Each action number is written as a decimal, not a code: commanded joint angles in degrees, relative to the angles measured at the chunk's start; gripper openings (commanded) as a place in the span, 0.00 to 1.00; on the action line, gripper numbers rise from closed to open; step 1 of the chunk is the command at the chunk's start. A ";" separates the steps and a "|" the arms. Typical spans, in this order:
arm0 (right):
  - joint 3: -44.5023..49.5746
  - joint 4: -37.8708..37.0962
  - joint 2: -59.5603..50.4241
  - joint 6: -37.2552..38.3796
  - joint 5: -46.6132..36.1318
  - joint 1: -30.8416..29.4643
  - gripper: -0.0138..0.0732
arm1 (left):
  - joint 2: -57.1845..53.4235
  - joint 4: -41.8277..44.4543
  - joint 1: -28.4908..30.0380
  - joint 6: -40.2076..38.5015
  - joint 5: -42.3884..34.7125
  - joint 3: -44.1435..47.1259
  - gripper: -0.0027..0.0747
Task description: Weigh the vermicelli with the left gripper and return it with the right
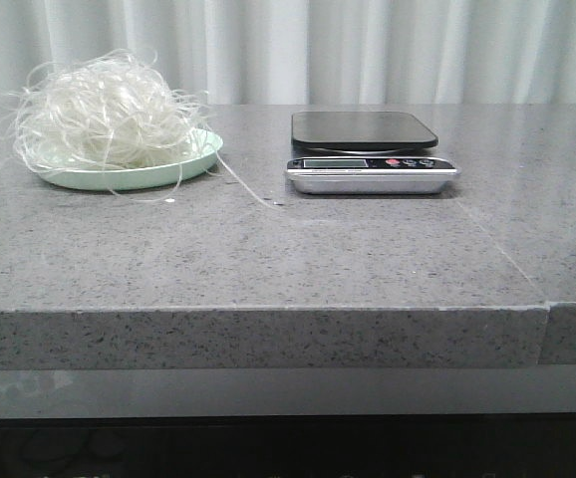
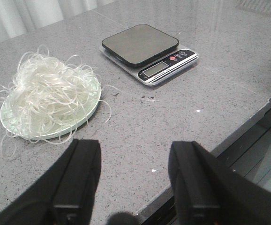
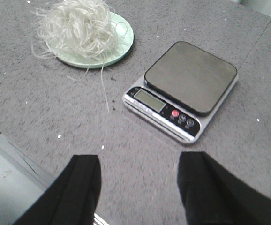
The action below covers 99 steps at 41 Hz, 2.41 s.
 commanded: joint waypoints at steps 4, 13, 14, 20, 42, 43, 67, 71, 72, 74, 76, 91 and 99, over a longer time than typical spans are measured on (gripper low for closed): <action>3.97 0.32 -10.62 -0.43 1.05 -0.45 0.71 | 0.11 -0.57 -0.26 -0.15 -4.45 -1.48 0.55; 7.43 0.38 -19.25 2.22 6.27 -0.45 0.71 | 0.11 -0.57 -0.26 -0.15 -4.45 -1.48 0.55; 7.60 0.38 -19.80 2.61 6.62 -0.45 0.71 | 0.11 -0.57 -0.26 -0.15 -4.45 -1.48 0.55; 8.11 0.30 -21.82 3.28 8.15 -0.45 0.71 | 0.11 -0.57 -0.26 -0.15 -4.45 -1.48 0.55; 8.11 -0.19 -21.82 3.28 8.15 -0.45 0.47 | 0.11 -0.57 -0.26 -0.15 -4.45 -1.48 0.55; 8.11 -0.19 -21.82 3.28 8.15 -0.45 0.45 | 0.11 -0.57 -0.26 -0.15 -4.45 -1.48 0.55; 8.11 -0.21 -21.82 3.28 8.06 -0.45 0.33 | 0.11 -0.57 -0.26 -0.15 -4.45 -1.48 0.22; 8.11 -0.21 -21.82 3.28 8.06 -0.45 0.33 | 0.11 -0.57 -0.26 -0.15 -4.45 -1.48 0.22; 8.11 -0.21 -21.82 3.28 8.06 -0.45 0.33 | 0.11 -0.57 -0.26 -0.15 -4.45 -1.48 0.22; 8.11 -0.21 -21.82 3.28 8.06 -0.45 0.33 | 0.11 -0.57 -0.26 -0.15 -4.45 -1.48 0.22; 8.11 -0.21 -21.82 3.28 8.06 -0.45 0.33 | 0.11 -0.57 -0.26 -0.15 -4.45 -1.48 0.22; 8.11 -0.21 -21.82 3.28 8.13 -0.45 0.33 | -1.24 -0.32 3.00 -0.15 -4.55 -1.39 0.22; 8.11 -0.21 -21.82 3.28 8.13 -0.45 0.33 | -6.95 -0.32 13.32 -0.15 -8.53 3.53 0.22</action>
